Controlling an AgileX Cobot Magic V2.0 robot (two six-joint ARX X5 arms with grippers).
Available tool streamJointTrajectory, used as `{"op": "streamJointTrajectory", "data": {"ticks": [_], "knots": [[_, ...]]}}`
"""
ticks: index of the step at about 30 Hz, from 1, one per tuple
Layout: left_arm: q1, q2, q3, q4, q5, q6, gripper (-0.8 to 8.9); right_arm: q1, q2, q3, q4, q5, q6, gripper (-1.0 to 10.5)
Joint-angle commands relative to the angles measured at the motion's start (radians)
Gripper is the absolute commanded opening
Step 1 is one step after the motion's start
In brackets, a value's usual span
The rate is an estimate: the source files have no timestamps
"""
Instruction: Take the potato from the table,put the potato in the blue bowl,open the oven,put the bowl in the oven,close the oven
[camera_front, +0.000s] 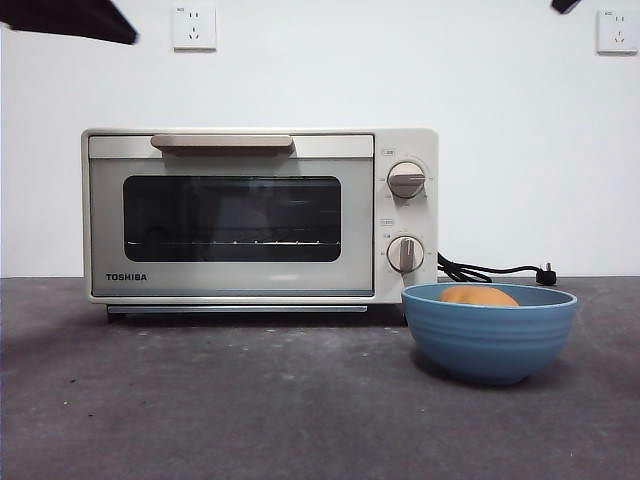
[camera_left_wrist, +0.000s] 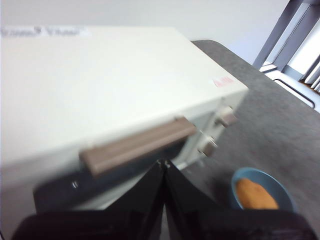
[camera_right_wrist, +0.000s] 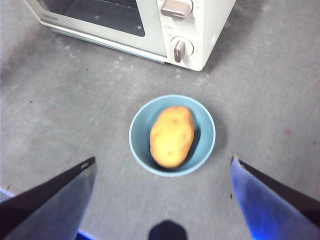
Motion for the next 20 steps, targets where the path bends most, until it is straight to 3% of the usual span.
{"op": "streamJointTrajectory", "data": {"ticks": [1,8,20], "knots": [[-0.024,0.089,0.05,0.012,-0.04,0.05,-0.08,0.001,-0.013,-0.006,-0.015,0.001,0.022,4.4],[-0.069,0.266,0.153,0.02,-0.1,0.107,-0.08,0.001,-0.026,-0.006,-0.028,0.001,0.031,4.4],[-0.099,0.364,0.162,0.042,-0.142,0.146,-0.08,0.001,-0.026,-0.006,-0.028,0.001,0.04,4.4]]}}
